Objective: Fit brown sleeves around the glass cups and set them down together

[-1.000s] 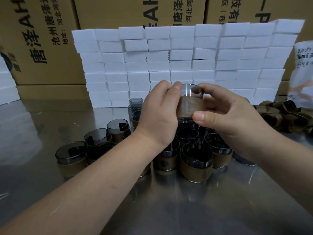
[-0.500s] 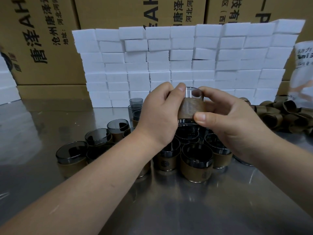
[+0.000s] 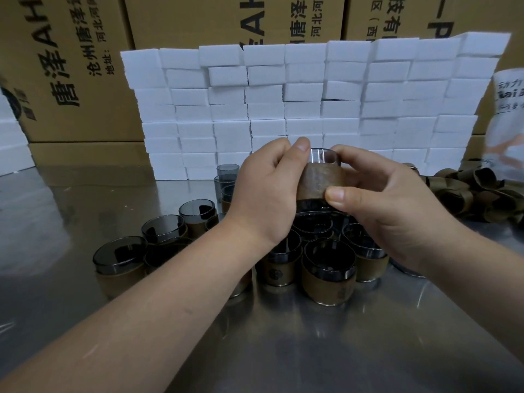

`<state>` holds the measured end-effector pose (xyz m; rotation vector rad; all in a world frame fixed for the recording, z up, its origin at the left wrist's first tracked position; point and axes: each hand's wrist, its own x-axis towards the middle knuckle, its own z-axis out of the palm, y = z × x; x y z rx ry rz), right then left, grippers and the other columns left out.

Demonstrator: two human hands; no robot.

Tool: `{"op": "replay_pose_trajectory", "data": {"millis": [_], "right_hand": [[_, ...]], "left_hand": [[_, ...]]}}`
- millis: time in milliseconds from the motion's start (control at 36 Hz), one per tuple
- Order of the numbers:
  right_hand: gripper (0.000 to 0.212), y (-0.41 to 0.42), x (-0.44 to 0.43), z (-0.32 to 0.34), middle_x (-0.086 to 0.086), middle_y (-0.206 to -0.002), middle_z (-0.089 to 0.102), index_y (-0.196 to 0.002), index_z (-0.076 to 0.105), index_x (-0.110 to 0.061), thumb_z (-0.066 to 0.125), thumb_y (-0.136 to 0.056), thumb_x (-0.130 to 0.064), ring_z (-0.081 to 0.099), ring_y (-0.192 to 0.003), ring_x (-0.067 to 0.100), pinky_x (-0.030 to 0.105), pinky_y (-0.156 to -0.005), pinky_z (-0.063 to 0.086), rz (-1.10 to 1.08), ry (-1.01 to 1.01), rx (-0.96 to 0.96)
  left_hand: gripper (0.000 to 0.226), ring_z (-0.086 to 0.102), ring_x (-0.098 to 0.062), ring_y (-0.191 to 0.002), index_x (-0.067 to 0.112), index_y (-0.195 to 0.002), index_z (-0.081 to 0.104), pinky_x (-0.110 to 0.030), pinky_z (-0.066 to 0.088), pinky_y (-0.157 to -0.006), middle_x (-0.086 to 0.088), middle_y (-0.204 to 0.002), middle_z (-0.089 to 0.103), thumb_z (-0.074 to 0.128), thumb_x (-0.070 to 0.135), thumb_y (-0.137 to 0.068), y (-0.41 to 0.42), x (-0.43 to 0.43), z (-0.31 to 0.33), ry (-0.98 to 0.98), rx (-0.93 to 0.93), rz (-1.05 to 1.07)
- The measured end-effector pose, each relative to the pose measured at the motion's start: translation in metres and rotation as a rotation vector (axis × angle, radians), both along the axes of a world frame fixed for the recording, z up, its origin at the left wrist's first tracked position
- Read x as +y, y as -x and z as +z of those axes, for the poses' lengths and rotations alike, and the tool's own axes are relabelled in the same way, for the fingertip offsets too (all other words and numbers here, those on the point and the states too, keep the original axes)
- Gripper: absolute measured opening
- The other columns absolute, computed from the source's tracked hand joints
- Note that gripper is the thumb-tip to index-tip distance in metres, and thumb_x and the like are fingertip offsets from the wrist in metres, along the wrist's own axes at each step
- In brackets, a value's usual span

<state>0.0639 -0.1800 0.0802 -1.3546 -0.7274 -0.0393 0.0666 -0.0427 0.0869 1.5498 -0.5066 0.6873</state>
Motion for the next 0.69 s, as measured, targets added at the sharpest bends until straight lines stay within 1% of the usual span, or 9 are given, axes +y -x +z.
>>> {"op": "replay_pose_trajectory", "data": {"millis": [56,167,222,389,500,695], "right_hand": [[0.034,-0.0003,-0.0003,-0.0004,0.004,-0.081,0.069,-0.095,0.064,-0.015,0.066,-0.062,-0.006,0.064,-0.078,0.021,0.027,-0.071,0.055,-0.004,-0.002,0.001],[0.039,-0.0013,-0.0008,-0.0011,0.01,-0.089,0.068,-0.102,0.063,-0.01,0.067,-0.063,-0.007,0.064,-0.084,0.026,0.032,-0.079,0.055,-0.02,0.023,0.001],[0.038,-0.0012,-0.0002,-0.001,0.011,-0.09,0.068,-0.101,0.062,-0.01,0.066,-0.064,-0.007,0.064,-0.084,0.027,0.033,-0.08,0.054,-0.012,0.021,0.002],[0.034,-0.0003,0.0,-0.0003,0.008,-0.086,0.068,-0.097,0.064,-0.01,0.066,-0.063,-0.006,0.064,-0.081,0.023,0.027,-0.075,0.055,0.0,0.009,0.001],[0.037,-0.001,0.0001,-0.0008,0.012,-0.089,0.066,-0.099,0.063,-0.007,0.067,-0.063,-0.007,0.063,-0.084,0.025,0.031,-0.079,0.054,-0.009,0.022,0.0],[0.033,-0.0017,-0.001,0.0003,0.008,-0.086,0.068,-0.096,0.065,-0.012,0.068,-0.064,-0.008,0.065,-0.081,0.022,0.028,-0.074,0.053,-0.001,0.026,-0.011]], "left_hand": [[0.032,0.032,-0.017,-0.058,0.017,-0.057,0.034,-0.031,0.026,-0.056,-0.001,-0.057,0.031,0.046,0.033,-0.081,-0.0004,0.0001,-0.0006,0.006,0.007,-0.005],[0.032,0.032,-0.015,-0.056,0.017,-0.056,0.034,-0.029,0.027,-0.054,0.0,-0.056,0.031,0.046,0.033,-0.081,-0.0009,0.0006,-0.0012,0.003,0.007,-0.016],[0.033,0.031,-0.013,-0.055,0.018,-0.055,0.033,-0.027,0.026,-0.052,0.003,-0.054,0.031,0.046,0.033,-0.081,-0.0013,0.001,-0.0012,0.002,0.004,-0.013],[0.036,0.031,-0.011,-0.052,0.024,-0.049,0.033,-0.027,0.027,-0.051,0.009,-0.051,0.031,0.046,0.034,-0.081,-0.0013,0.0015,-0.0018,-0.002,0.019,-0.006],[0.038,0.03,-0.01,-0.051,0.024,-0.046,0.034,-0.027,0.026,-0.051,0.011,-0.05,0.03,0.046,0.034,-0.081,-0.0017,0.0018,-0.0015,-0.01,0.026,-0.004],[0.035,0.032,-0.014,-0.054,0.024,-0.049,0.035,-0.03,0.026,-0.054,0.006,-0.052,0.032,0.046,0.034,-0.081,-0.0018,0.0014,-0.0015,-0.002,0.029,-0.015]]}}
